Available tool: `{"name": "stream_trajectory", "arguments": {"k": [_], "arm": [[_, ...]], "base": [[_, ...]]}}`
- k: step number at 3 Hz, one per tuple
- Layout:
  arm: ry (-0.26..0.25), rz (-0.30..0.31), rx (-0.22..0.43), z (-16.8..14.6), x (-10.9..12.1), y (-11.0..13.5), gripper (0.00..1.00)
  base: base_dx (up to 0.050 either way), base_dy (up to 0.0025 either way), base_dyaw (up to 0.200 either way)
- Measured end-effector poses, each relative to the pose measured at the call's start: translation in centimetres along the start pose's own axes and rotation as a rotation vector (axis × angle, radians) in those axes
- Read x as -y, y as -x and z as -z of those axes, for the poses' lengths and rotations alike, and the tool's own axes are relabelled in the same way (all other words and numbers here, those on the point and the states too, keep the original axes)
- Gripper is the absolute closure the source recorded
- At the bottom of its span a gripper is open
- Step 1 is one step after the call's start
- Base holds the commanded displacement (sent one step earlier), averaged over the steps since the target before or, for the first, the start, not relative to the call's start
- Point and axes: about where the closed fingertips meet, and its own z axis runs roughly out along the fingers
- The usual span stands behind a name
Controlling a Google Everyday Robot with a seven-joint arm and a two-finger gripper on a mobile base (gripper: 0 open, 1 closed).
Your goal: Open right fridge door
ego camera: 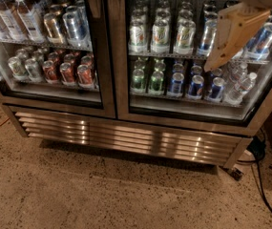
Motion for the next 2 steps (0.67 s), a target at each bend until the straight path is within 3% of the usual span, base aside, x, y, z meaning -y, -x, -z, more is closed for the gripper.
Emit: {"name": "stream_trajectory", "arguments": {"k": [2], "arm": [[-0.042, 0.066, 0.029, 1.76, 1.35, 2.36, 0.00]], "base": [[0.000, 0.00000, 0.000]]}}
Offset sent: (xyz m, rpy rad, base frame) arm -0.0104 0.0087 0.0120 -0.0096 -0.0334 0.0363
